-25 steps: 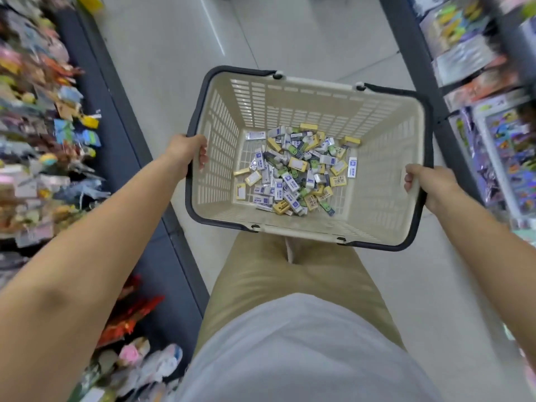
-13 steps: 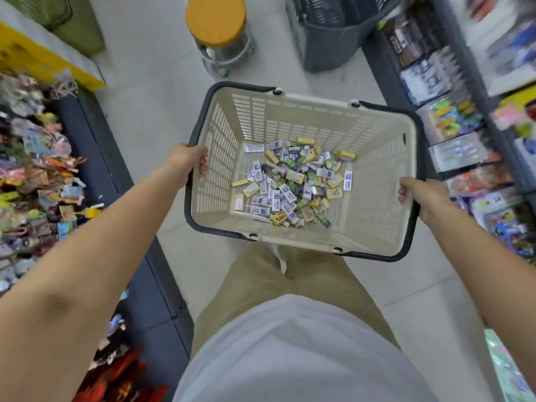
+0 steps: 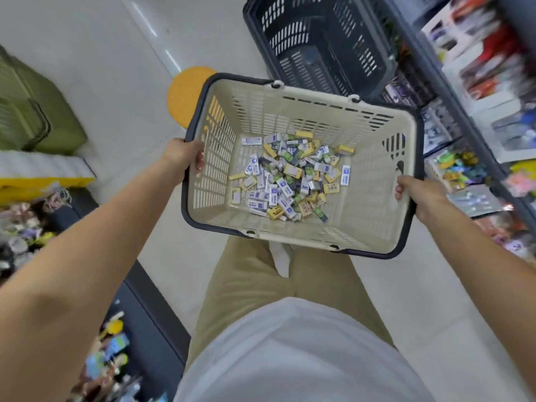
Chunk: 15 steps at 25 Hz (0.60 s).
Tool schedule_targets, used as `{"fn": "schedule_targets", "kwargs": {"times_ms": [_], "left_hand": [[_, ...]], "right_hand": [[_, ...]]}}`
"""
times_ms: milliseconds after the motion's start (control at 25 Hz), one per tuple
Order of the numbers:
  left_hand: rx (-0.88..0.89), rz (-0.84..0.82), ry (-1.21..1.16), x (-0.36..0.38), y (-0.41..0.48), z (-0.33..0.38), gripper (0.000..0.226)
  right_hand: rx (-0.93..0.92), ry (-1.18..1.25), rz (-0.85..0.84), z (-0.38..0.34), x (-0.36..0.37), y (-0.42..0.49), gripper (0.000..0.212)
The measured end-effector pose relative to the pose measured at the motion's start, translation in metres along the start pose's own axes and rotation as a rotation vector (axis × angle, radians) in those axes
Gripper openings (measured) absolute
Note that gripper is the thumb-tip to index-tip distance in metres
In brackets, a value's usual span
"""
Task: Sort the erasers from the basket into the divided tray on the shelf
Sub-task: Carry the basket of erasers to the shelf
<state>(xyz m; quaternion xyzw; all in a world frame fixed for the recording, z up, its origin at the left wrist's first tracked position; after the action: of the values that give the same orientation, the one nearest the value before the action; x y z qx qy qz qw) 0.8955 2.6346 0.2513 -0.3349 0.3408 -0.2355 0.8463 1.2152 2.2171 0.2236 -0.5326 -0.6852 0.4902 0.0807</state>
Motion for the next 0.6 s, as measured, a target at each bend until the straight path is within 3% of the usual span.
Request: {"fn": "schedule_targets", "kwargs": {"times_ms": [280, 600], "left_hand": [[0.124, -0.084, 0.208, -0.003, 0.107, 0.188, 0.02], [0.227, -0.188, 0.444, 0.079, 0.229, 0.349, 0.023]], "right_hand": [[0.134, 0.234, 0.128, -0.061, 0.048, 0.005, 0.011], [0.306, 0.456, 0.269, -0.106, 0.096, 0.059, 0.016]]}}
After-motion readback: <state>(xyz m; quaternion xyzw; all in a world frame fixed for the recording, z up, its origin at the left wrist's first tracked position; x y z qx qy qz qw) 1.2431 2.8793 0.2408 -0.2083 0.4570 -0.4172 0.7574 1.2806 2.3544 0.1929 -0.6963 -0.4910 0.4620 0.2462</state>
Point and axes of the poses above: each hand's wrist, its own y-axis towards the middle knuckle, its own x-axis out of the palm, z = x × y, the point moved 9 cm from there along y, towards the middle knuckle, and after that the axes turned 2 degrees about x, right-handed, at the moved point
